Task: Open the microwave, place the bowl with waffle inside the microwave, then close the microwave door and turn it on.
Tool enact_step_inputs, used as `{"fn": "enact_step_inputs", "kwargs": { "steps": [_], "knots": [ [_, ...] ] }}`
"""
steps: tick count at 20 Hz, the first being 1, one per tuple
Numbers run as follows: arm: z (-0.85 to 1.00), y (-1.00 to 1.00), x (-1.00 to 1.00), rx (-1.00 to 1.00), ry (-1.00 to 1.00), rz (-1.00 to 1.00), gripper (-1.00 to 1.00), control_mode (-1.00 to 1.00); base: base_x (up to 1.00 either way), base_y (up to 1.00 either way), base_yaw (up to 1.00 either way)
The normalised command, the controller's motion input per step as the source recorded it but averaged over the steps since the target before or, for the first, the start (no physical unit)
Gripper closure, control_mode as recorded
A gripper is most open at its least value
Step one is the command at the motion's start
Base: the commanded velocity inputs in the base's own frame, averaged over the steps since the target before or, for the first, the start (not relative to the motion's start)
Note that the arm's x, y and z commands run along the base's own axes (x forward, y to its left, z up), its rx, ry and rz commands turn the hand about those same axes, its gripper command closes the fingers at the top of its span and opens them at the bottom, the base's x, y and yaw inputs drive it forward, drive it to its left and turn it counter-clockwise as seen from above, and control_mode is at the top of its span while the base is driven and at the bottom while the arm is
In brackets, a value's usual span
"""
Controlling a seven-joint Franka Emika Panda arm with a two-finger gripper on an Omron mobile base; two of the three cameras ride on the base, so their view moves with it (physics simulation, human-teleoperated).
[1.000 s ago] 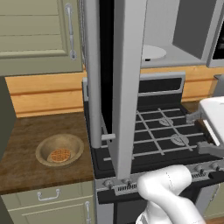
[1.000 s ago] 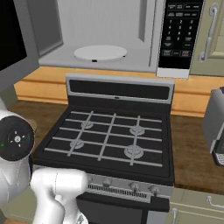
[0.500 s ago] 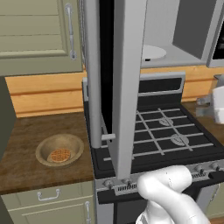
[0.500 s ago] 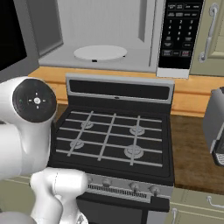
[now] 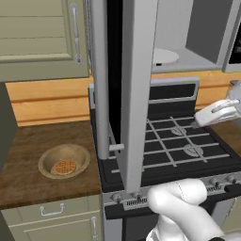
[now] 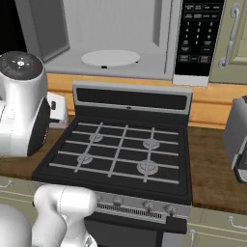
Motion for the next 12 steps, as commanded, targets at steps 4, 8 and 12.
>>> {"fn": "enact_step_inputs", "kwargs": {
  "steps": [4,8,12],
  "knots": [
    [-1.0,0.0,-0.03,0.01,0.25,-0.31,-1.0,-1.0,0.0,0.0,0.0],
    [-0.62,0.06,-0.01,0.15,0.17,-0.26,-1.0,-1.0,0.0,0.0,0.0],
    [-0.09,0.2,0.2,0.2,0.13,-0.12,-1.0,-1.0,0.0,0.0,0.0]
  ]
}}
